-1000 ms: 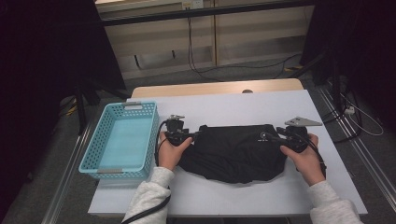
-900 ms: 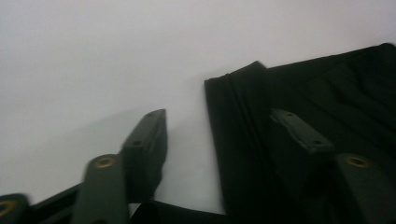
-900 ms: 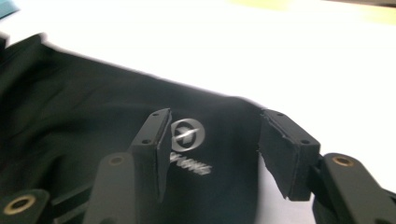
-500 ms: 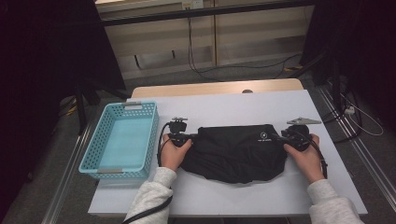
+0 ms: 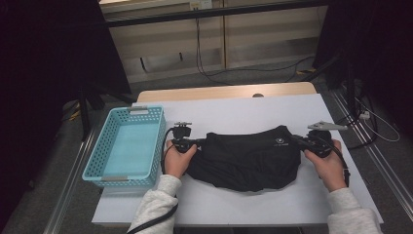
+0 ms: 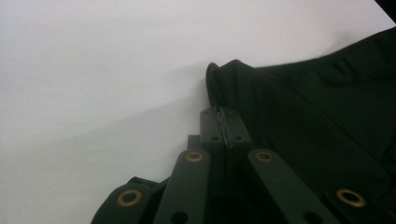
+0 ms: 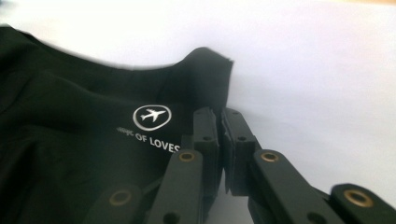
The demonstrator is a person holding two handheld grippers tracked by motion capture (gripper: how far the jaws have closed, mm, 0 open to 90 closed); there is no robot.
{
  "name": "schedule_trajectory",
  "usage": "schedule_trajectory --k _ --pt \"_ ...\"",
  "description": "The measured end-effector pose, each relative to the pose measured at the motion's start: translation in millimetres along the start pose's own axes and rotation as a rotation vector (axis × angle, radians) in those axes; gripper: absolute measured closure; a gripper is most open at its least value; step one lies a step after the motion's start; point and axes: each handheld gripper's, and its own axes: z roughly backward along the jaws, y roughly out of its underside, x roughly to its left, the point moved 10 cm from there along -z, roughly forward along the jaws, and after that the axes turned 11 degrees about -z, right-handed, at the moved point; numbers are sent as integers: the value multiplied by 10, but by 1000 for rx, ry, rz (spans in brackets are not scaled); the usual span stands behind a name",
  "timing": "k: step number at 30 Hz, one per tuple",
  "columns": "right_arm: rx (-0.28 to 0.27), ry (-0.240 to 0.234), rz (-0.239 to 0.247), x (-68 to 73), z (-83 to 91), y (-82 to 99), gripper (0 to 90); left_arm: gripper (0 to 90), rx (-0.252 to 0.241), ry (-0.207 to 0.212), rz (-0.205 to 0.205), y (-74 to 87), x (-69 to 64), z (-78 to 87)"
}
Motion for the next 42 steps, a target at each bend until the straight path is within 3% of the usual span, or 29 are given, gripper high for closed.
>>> schedule_trajectory --k 5,8,13,17,18,19,20,21,22,26,27,28,29,30,32,36,42 --pt "47 60 27 -112 -1 154 830 893 9 6 -24 2 -75 -51" --pt "22 82 50 -105 -4 71 700 893 3 1 -24 -14 -69 -68" --pt "-4 86 35 -98 -87 -56 587 892 7 -1 -26 -18 -72 -81" --pt "62 86 7 -120 -291 50 549 893 6 2 -29 -18 -74 -83" --pt "103 105 -3 -154 -362 127 554 893 6 -1 -28 -12 -59 -72" --pt "103 105 -3 -154 -362 127 554 894 6 -1 -28 -12 -59 -72" --pt "94 93 -25 -164 -354 124 737 894 4 -1 -25 -10 -46 -55" --pt "94 93 -25 -164 -354 124 737 895 4 -1 -25 -10 -46 -55" --pt "113 14 -75 -114 -339 155 849 895 -6 -7 -19 -14 -32 -38" --pt "100 -15 -94 -110 -305 141 865 896 -20 -13 -27 -38 -23 11" --pt "50 -31 -102 -101 -245 60 868 896 -44 -16 -26 -79 -12 60" --pt "50 -31 -102 -101 -245 60 868 896 -44 -16 -26 -79 -12 60" --pt "-13 -46 -117 -90 -164 -51 868 897 -68 -26 -19 -119 17 104" --pt "-35 -54 -123 -84 -129 -95 867 896 -80 -27 -13 -133 32 119" --pt "-65 -11 -79 -116 -87 -148 866 897 -84 -32 -16 -139 48 121" --pt "-44 9 -40 -103 -143 -102 863 897 -76 -39 -21 -125 45 58" --pt "-17 41 -22 -113 -271 -38 821 896 -67 -61 -20 -105 126 8"
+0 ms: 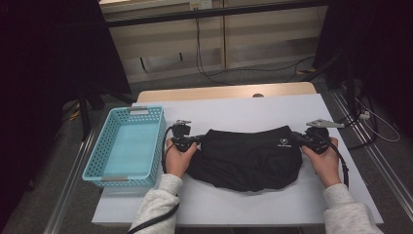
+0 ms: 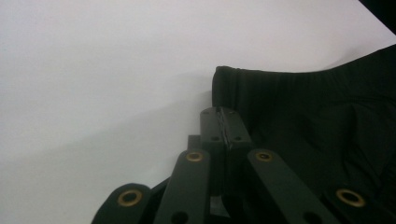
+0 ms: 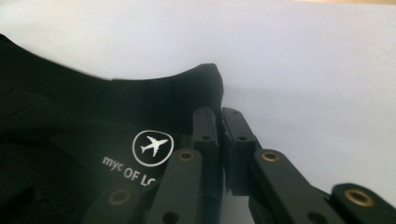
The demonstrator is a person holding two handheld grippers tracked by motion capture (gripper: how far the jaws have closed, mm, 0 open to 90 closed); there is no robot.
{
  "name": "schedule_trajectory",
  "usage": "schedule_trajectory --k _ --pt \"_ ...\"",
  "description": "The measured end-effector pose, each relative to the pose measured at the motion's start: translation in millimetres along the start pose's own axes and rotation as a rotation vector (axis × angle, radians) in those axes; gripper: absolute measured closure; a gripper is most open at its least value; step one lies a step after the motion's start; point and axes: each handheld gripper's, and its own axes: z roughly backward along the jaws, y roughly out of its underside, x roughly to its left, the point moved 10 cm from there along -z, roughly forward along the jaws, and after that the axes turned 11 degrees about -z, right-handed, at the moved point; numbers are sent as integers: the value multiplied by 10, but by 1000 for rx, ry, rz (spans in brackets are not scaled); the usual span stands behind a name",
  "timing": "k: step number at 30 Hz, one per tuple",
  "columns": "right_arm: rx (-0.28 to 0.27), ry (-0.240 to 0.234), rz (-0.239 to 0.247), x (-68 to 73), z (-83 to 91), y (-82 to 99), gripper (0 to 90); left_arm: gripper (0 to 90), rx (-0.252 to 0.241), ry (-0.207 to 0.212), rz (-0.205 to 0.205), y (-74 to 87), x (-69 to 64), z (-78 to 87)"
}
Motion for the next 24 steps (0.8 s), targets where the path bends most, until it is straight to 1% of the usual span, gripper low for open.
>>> schedule_trajectory --k 1,2,3,4,5,6,7,8,9,10,11,12,13,14,15,16,17,18,19,20,21,22,24 --pt "-1 17 -1 -15 -19 8 779 895 2 -4 -1 4 16 -6" --pt "5 52 0 -49 -32 23 676 864 6 -9 2 25 34 -30" --pt "5 52 0 -49 -32 23 676 750 6 -9 2 25 34 -30" --pt "0 60 -13 -70 4 8 629 615 25 -32 -11 59 52 -39" --pt "0 60 -13 -70 4 8 629 535 25 -32 -11 59 52 -39" --pt "-2 61 -21 -80 34 -1 574 458 32 -29 -3 68 25 -25" --pt "-2 61 -21 -80 34 -1 574 378 32 -29 -3 68 25 -25" --pt "24 30 -37 -54 35 48 554 325 31 -36 -6 64 13 -18" --pt "24 30 -37 -54 35 48 554 325 38 -43 -20 73 7 -15" --pt "57 31 -18 -29 9 126 537 287 52 -50 -26 93 6 -23" --pt "57 31 -18 -29 9 126 537 287 59 -54 -26 114 9 -36" --pt "94 38 -5 5 -27 195 530 248 59 -57 -40 140 10 -54" --pt "94 38 -5 5 -27 195 530 259 59 -57 -40 140 10 -54" --pt "110 57 45 38 -52 224 524 262 67 -71 -66 152 6 -46" --pt "110 57 45 38 -52 224 524 261 67 -71 -66 152 6 -46" --pt "112 62 50 59 -52 230 544 263 72 -81 -98 175 -6 -39" --pt "113 64 57 60 -52 232 544 267 68 -91 -107 181 -16 -42" --pt "113 66 60 63 -55 232 544 278 68 -91 -107 181 -16 -42" --pt "113 66 60 63 -55 232 544 278 72 -96 -119 187 -27 -41" --pt "114 62 57 59 -54 235 545 370 93 -77 -105 199 -87 -16" --pt "114 63 53 58 -53 238 547 441 93 -77 -105 199 -87 -16" --pt "113 65 44 61 -51 241 550 479 117 -62 -130 214 -165 -20" --pt "104 66 35 69 -49 245 585 511 126 -80 -141 216 -198 -35"
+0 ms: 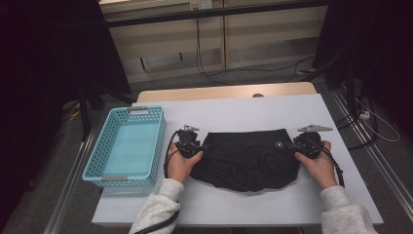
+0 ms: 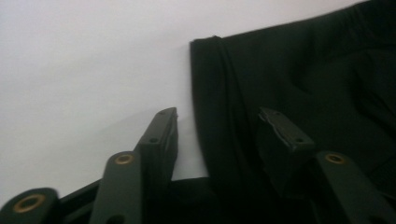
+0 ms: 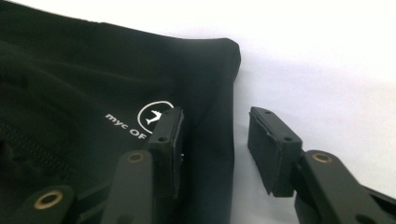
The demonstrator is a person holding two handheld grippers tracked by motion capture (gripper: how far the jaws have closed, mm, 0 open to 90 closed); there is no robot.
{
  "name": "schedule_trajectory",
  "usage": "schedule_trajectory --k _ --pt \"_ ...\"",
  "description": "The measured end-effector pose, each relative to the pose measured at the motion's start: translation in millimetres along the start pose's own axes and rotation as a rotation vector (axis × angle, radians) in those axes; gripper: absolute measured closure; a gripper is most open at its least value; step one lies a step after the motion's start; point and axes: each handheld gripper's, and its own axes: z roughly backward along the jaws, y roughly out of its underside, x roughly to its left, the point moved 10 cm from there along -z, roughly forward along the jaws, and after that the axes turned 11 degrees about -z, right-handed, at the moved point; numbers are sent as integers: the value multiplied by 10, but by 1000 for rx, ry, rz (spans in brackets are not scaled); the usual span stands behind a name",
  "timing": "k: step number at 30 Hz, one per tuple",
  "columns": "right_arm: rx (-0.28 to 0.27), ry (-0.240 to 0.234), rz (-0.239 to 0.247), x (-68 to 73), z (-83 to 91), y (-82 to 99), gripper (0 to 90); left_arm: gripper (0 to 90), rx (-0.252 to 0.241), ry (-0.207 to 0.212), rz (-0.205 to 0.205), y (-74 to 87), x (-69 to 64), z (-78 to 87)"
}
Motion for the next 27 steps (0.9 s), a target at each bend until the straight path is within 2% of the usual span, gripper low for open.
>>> schedule_trajectory --k 3,4,5,6,7,8,9,10,11,12,13,14,15,16,17,18,19,21,24,27 --pt "-7 -12 -13 5 9 11 633 583 8 -1 4 -4 -14 -2" --pt "-7 -23 -26 11 18 18 685 631 12 15 11 -7 -24 -1" --pt "-7 -23 -26 11 18 18 685 631 11 14 20 -12 -26 -7" --pt "-4 -34 -27 18 19 21 749 679 15 13 24 -12 -21 -9" --pt "-4 -34 -27 18 19 21 749 679 15 17 27 -15 -21 -12" --pt "-6 -48 -37 27 18 25 787 704 24 13 20 -10 -12 -11" --pt "-4 -63 -45 37 19 29 828 739 21 16 25 -17 -16 -16" --pt "-1 -80 -53 56 22 34 841 816 17 35 38 -27 -40 -28" --pt "-1 -80 -53 56 22 34 841 833 17 35 38 -27 -40 -28" --pt "-1 -117 -54 86 29 35 847 840 4 30 45 -45 -37 -28" --pt "-1 -117 -54 86 29 35 847 846 4 30 45 -45 -37 -28" --pt "-11 -139 -85 104 55 22 852 849 -17 29 62 -66 -17 -12" --pt "-11 -139 -85 104 55 22 852 851 -17 29 62 -66 -17 -12" --pt "-54 -158 -107 100 117 -55 856 853 -34 26 64 -87 2 10" --pt "-54 -158 -107 100 117 -55 856 853 -44 29 68 -107 16 41" --pt "-93 -185 -138 97 192 -133 858 858 -69 31 76 -148 38 102" --pt "-108 -193 -142 97 226 -160 859 858 -69 31 76 -148 38 102" --pt "-119 -203 -138 99 251 -180 859 858 -95 38 90 -186 61 160" --pt "-164 -217 -127 107 306 -247 859 859 -130 35 99 -227 103 225" --pt "-177 -220 -119 121 315 -267 858 859 -146 39 102 -245 114 257"
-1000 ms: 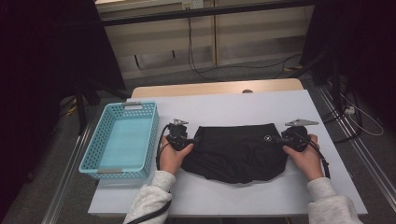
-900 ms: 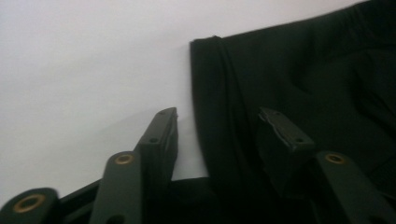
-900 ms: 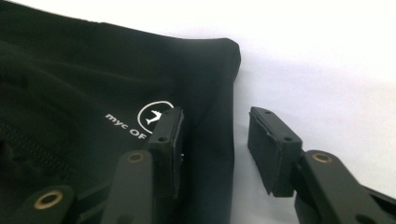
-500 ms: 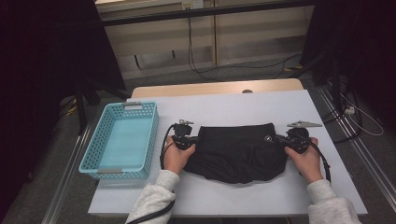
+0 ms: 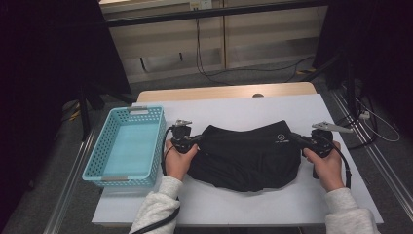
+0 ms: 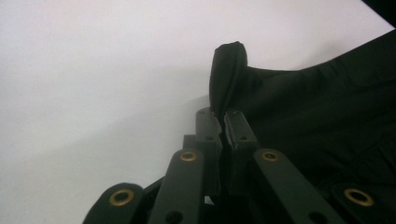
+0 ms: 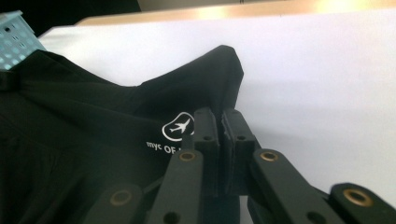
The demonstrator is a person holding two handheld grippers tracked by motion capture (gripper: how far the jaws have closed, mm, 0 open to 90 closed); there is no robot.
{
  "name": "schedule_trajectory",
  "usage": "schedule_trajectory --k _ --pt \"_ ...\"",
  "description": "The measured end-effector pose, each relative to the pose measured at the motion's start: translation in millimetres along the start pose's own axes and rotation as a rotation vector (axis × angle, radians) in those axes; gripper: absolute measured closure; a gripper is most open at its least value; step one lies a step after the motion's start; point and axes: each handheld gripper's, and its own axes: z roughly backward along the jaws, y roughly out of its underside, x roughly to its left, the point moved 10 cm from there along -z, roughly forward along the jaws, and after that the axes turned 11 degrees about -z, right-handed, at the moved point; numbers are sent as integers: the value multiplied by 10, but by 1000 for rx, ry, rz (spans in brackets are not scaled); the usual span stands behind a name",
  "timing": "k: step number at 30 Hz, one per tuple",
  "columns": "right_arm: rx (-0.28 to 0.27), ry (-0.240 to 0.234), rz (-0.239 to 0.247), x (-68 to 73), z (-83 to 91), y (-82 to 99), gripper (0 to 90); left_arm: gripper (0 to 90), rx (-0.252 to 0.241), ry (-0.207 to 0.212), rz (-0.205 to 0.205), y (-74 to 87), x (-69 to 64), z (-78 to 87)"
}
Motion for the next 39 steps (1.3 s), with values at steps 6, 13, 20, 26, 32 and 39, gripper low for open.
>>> schedule_trajectory --k 6,13,20,26,32,39 --pt "-4 -8 13 34 10 -6 858 860 -18 1 3 -43 5 44" --pt "-2 -6 19 47 20 -2 858 860 -15 10 5 -43 -7 53" --pt "-11 -13 18 67 45 -14 858 860 -21 17 11 -57 -10 73" --pt "-14 -23 13 93 35 -18 859 860 -23 19 14 -59 -6 72" --pt "-20 -36 16 134 32 -36 859 861 -42 14 29 -84 39 131" --pt "-35 -44 35 174 62 -73 858 861 -52 25 28 -120 46 167"
